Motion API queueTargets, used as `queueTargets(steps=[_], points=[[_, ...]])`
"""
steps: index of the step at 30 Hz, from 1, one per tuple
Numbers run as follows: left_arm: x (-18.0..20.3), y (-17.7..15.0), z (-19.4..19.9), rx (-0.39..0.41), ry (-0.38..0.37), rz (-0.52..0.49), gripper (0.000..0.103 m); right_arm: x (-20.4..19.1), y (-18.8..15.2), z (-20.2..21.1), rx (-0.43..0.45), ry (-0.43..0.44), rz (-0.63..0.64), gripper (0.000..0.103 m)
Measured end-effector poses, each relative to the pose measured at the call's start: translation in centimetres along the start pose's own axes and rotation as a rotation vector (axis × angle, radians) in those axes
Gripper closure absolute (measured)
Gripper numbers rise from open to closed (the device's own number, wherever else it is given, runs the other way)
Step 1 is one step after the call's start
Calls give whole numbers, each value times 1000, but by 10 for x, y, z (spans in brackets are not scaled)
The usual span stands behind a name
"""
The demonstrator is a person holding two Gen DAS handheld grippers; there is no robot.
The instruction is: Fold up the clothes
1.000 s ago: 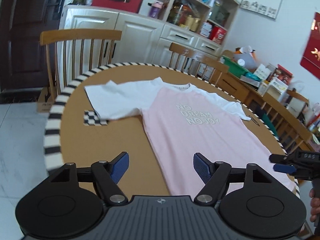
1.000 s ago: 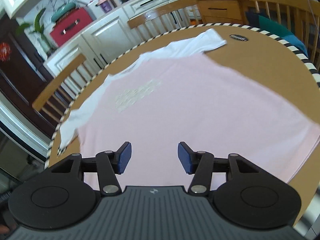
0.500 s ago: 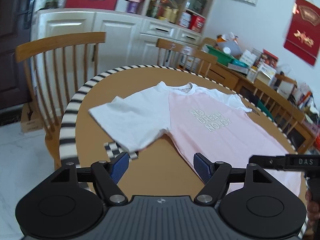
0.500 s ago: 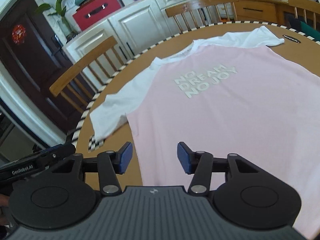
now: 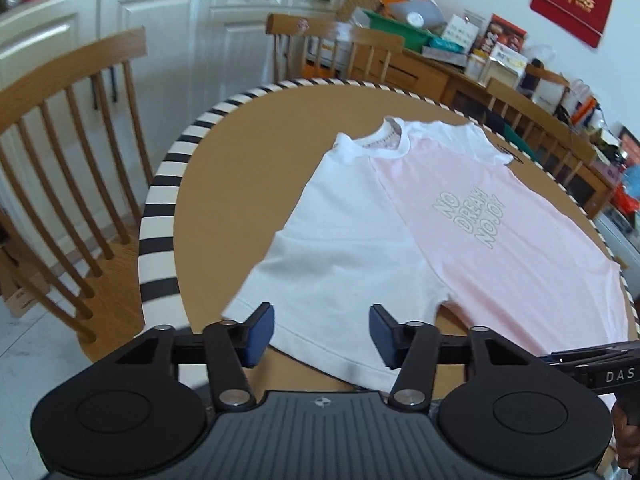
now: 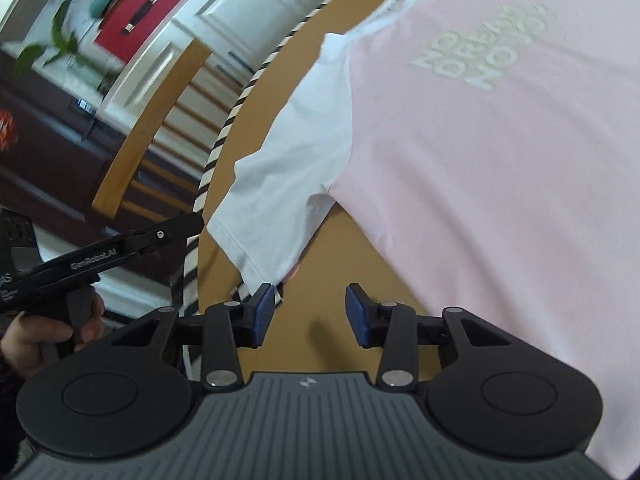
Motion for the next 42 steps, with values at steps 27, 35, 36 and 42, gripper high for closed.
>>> queueTargets(steps=[27,35,36,42], points=[[-32,-10,-50,-287,-473,-314,94,-59,-27,-71,316,-357,-362,96],[-37,19,-32,-279,-561,-189,98,-81,-20,-53,347,-381,-315,97],[-34,28,-26,-264,-578,-184,98,-86,-15,-47,360,-382,-300,97],[16,106,-24,-174,-659,-184,98,-88,43,7,502,-344,-275,97]])
Point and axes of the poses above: each gripper's, at about its wrist camera, not at the fingertips, and z roughly against the way its jaws point, x to its right, y to its top, the point moved 10 cm from there along -z, roughly the way its jaws point, and after that the axes turned 1 degree about -z, right-handed, at the moved point
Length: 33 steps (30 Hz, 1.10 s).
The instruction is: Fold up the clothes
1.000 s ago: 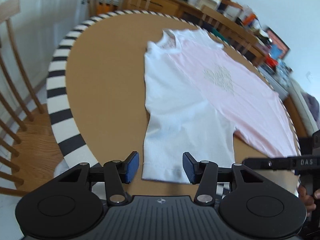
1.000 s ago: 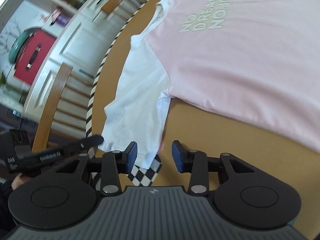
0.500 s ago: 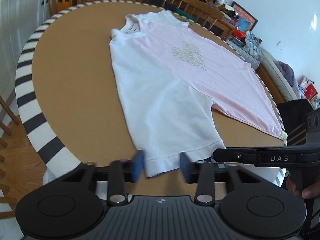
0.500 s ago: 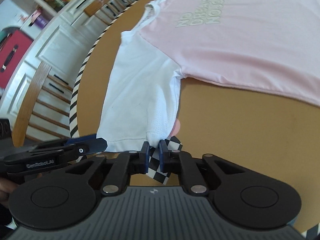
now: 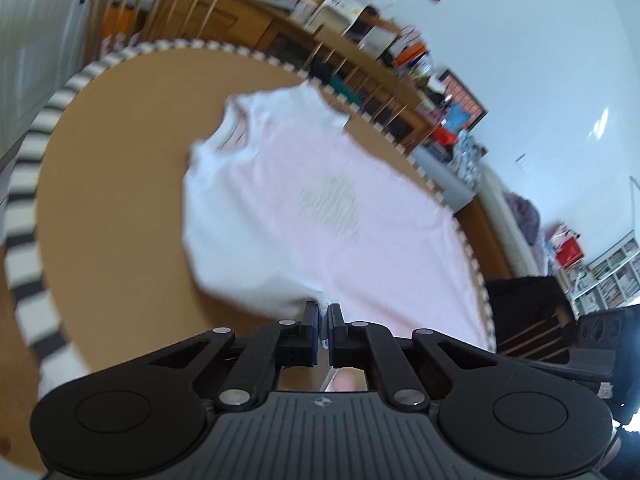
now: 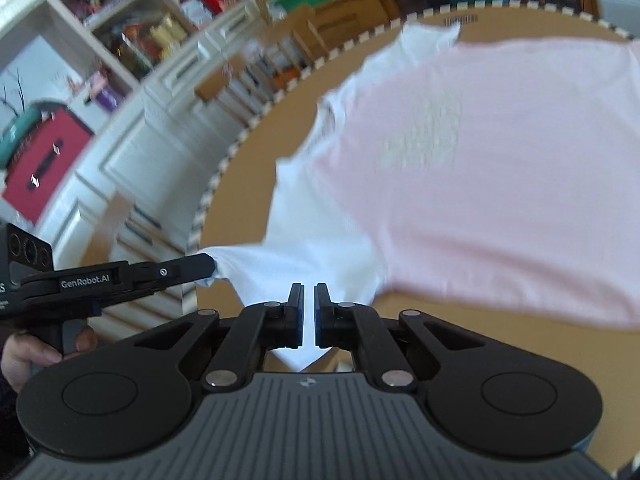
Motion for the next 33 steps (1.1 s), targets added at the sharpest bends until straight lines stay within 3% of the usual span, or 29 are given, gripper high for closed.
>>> queueTargets(steps=[3,5,8,10,12,14,17,21,24,27,30,33], points=[[15,34,-15,22,2,-26,98,15,28,-5,1,-16,-14,93],[25,48,-22,26,-5,-36,98,19,24,-12,-42,18,-7,88],[34,59,-38,-4,-12,-50,98,2,-1,-27,-82,-18,235,84],[36,64,-50,-26,-12,-39,98,-8,-13,-41,-122,-12,303,84],[37,66,-61,-42,-21,-18,98,-11,-14,-55,-140,3,271,75],[39,67,-67,-48,-28,-24,98,-10,-9,-66,-116,-50,279,71],[41,67,-71,-52,-38,-33,98,-17,1,-72,-75,-79,298,74],[40,63,-68,-53,-51,-24,98,-19,-10,-80,-169,51,108,72],[38,55,-54,-55,-56,-27,98,-10,-27,-83,-225,41,49,72],[28,35,-27,-58,-50,-19,98,-1,-38,-74,-223,3,28,72],[5,3,1,-65,-33,37,98,2,-50,-62,-207,-29,21,72],[-38,-41,16,-90,31,151,98,-4,-64,-50,-178,-70,58,68]])
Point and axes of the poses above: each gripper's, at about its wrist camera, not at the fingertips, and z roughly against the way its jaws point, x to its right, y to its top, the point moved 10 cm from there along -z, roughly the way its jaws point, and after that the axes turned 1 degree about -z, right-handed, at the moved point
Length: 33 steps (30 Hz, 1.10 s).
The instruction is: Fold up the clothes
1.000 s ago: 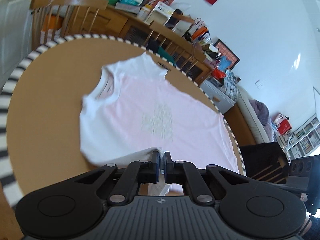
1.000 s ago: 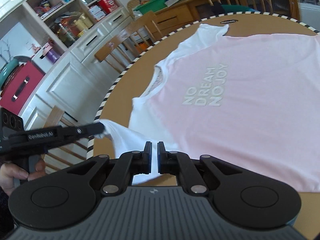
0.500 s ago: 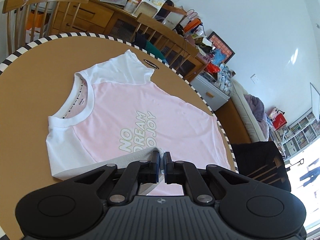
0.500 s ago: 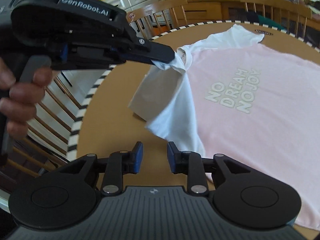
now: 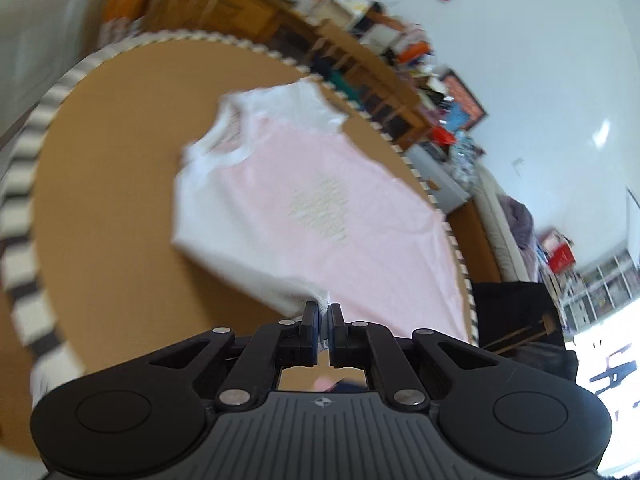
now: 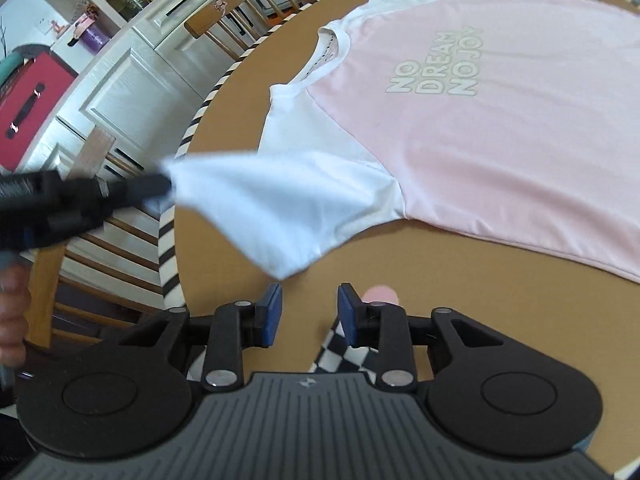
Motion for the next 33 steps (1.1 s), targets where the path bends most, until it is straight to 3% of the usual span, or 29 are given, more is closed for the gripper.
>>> queueTargets(steps=[4,6,11,13,14,15,19,21,23,25,27,30,33], points=[[-67,-50,-5,-61,132,109,101,-20,-17,-11,29,-48,120,67],[-70,-52,-1,-35,150,58,102,-28,-27,-25,25,-113,218,67],[-61,-45,2,3,141,-39,100,-29,-28,-38,48,-103,144,61],[-55,-44,-3,-4,129,-47,99,-27,-24,-41,59,-101,142,71],[-51,-46,-9,-14,123,-48,99,-27,-23,-44,58,-96,149,96],[-48,-49,-13,-22,119,-53,99,-28,-23,-43,46,-99,161,99],[-38,-59,-26,-52,104,-78,98,-42,-19,-14,39,-155,288,98],[-37,-63,-30,-62,100,-83,98,-52,-14,7,39,-183,342,93],[-39,-64,-31,-62,106,-79,96,-70,-14,26,47,-120,380,90],[-41,-63,-29,-56,105,-70,95,-83,-24,35,-5,-71,430,87],[-41,-62,-27,-51,114,-75,93,-70,-27,31,-17,-154,446,84],[-37,-62,-27,-54,118,-89,93,-20,-17,19,-20,-274,267,82],[-27,-65,-31,-69,120,-121,91,17,-9,10,15,-317,102,82]])
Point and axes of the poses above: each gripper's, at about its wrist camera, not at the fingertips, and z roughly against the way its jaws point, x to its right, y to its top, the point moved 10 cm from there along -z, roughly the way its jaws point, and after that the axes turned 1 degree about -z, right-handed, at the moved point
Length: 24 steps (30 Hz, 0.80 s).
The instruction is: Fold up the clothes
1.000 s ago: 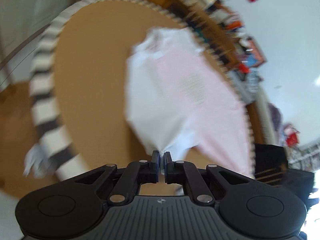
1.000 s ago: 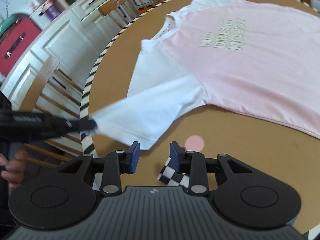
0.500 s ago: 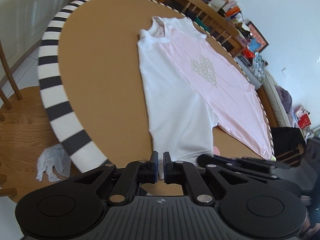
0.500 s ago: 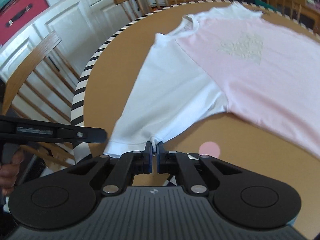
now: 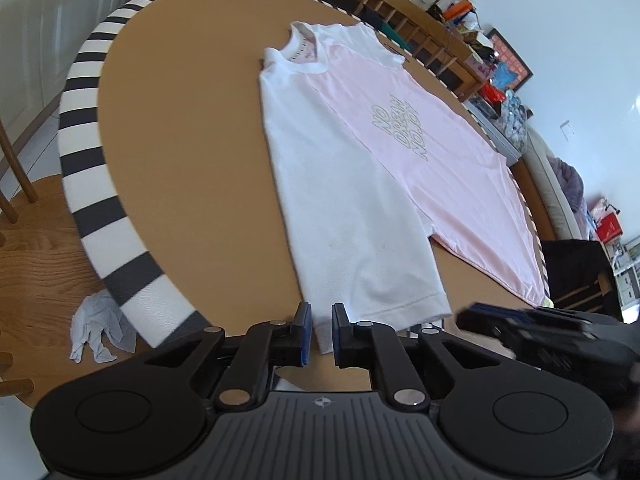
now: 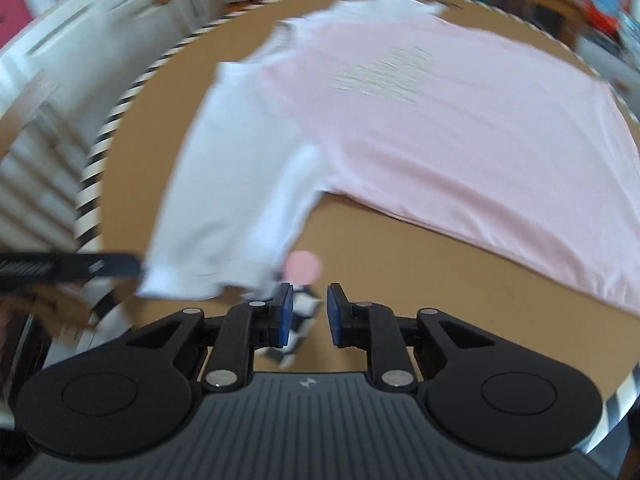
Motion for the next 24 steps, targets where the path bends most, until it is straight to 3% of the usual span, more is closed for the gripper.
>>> queueTargets(steps=[6,16,17,18,24], points=[[8,-4,-7,-19,27,-44,88,-11,6,-5,77,60,-7,81],[7,-6,-8,-24,55,-41,84,-43,-8,-26,11,59,125,75],[7,-6,-8,-24,56,-41,84,-46,-10,-27,16,47,157,79],[7,-5,-8,-23,56,-39,85,-46,-10,-27,12,55,164,97],[4,-4,-7,-22,74,-38,87,-19,-14,-15,-2,31,158,101]])
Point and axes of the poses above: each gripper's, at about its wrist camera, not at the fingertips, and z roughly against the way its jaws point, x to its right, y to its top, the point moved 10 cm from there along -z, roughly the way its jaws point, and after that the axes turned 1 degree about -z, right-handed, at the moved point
